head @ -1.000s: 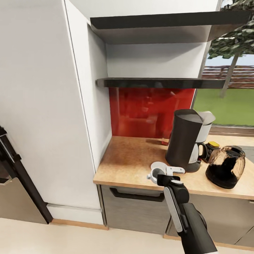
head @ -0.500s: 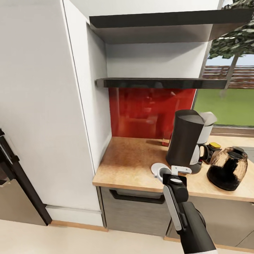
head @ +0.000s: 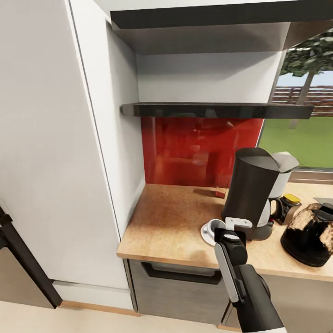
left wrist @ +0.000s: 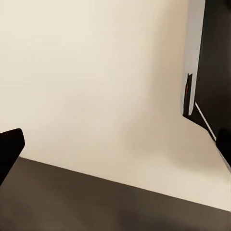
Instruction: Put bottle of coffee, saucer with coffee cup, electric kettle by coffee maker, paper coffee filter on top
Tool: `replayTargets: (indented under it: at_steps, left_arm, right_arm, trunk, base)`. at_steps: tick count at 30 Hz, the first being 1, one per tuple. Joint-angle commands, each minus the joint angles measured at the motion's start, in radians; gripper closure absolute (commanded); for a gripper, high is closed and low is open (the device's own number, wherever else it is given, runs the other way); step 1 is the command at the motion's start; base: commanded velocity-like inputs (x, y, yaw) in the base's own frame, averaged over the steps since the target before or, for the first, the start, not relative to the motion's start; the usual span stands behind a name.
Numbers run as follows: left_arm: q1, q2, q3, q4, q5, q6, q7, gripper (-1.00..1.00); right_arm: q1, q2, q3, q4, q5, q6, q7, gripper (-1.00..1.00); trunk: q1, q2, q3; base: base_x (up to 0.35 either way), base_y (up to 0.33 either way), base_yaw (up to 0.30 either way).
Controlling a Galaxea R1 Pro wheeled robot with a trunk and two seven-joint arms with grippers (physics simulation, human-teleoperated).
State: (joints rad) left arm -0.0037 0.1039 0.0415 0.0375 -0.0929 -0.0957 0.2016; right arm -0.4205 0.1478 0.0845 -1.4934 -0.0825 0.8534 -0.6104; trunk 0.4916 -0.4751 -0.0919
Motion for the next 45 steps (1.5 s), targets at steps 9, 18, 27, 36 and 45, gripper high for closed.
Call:
replayTargets:
  at_steps: [9,18,27,36,45]
  left_arm:
    - [-0.001,0.001,0.004,0.002,-0.011,-0.005,0.005,-1.0]
    - [-0.001,-0.001,0.004,0.002,-0.011,-0.006,0.007,-1.0]
    - [-0.001,0.002,0.004,0.002,-0.01,-0.004,0.007,-1.0]
    - [-0.001,0.0,0.006,0.002,-0.01,-0.004,0.007,-1.0]
    - [-0.001,-0.002,0.006,0.002,-0.01,-0.004,0.007,-1.0]
  right_arm:
    - [-0.001,-0.002,0.0,0.013,-0.006,0.004,-0.056,1.0]
    - [-0.001,-0.002,0.004,0.036,-0.011,0.001,-0.114,1.0]
    - [-0.001,-0.002,0.004,0.053,-0.013,0.001,-0.114,1.0]
    - [-0.001,-0.002,0.003,0.065,-0.011,0.002,-0.115,1.0]
    - [-0.001,-0.002,0.001,0.068,-0.011,0.003,-0.115,1.0]
  trunk:
    - [0.001,-0.002,-0.002]
    - [0.001,-0.002,-0.002]
    - [0.001,-0.002,-0.002]
    - [0.001,-0.002,-0.002]
    - [0.001,-0.002,-0.002]
  base:
    - [0.027,0.0,0.0]
    - [0.062,0.0,0.0]
    - [0.121,0.04,0.0]
    - [0.069,0.005,0.0]
    - [0.028,0.0,0.0]
